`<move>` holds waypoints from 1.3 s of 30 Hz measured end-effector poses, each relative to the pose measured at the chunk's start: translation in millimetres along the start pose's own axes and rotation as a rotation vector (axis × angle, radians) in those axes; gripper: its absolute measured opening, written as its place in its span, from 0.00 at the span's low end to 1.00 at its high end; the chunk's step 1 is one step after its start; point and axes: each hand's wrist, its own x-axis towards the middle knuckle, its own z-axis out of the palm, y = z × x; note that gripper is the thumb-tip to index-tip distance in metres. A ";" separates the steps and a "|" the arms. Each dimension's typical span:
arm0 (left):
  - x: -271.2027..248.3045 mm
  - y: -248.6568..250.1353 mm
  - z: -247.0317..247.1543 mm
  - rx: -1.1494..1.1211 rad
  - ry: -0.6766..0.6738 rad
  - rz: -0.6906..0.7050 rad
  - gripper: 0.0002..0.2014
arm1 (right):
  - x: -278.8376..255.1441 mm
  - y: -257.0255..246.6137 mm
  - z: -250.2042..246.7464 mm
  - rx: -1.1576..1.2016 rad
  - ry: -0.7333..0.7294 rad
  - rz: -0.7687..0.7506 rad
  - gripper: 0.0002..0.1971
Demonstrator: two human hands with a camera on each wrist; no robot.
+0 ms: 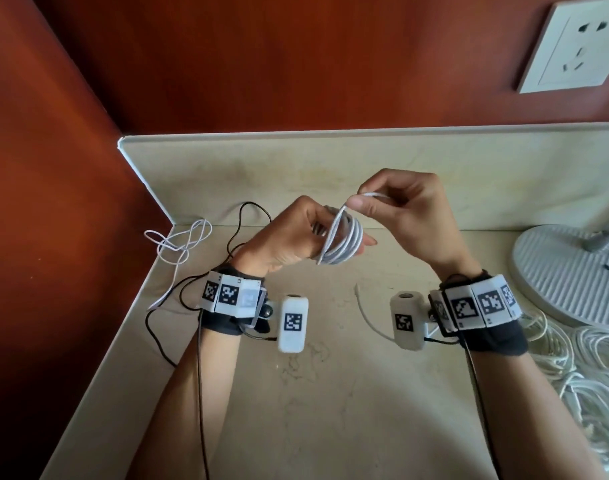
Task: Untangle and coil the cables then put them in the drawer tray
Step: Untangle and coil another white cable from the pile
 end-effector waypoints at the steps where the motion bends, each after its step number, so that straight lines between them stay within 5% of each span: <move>1: -0.7 3.9 1.5 -0.012 -0.002 0.024 0.11 | -0.3 3.3 -0.1 0.062 -0.011 0.000 0.11; 6: -5.8 10.2 -2.7 -0.045 0.074 0.072 0.22 | 0.0 13.7 3.3 0.209 -0.078 0.044 0.08; 9: -8.4 12.4 -3.6 -0.062 0.133 0.097 0.13 | 0.3 16.4 19.0 0.275 -0.023 0.065 0.09; 14: -6.3 14.5 -7.4 -0.016 0.263 0.176 0.11 | 1.0 19.8 46.8 0.250 0.187 -0.020 0.03; 19: -0.7 11.0 -4.7 0.007 0.373 0.211 0.14 | -2.7 24.7 66.9 0.211 0.246 -0.033 0.03; 26: 9.0 12.1 6.4 0.016 0.553 0.156 0.13 | -2.1 23.0 70.9 0.244 0.267 0.065 0.22; 31: 13.9 3.4 5.3 0.183 0.648 0.076 0.14 | -5.7 30.6 83.8 0.238 0.225 0.147 0.22; 34: 14.7 3.5 6.6 0.018 0.658 0.031 0.12 | -8.7 28.5 92.4 0.244 0.218 0.185 0.24; 39: 11.3 9.2 5.3 -0.279 0.714 -0.072 0.09 | -11.2 24.4 94.7 0.245 0.143 0.176 0.11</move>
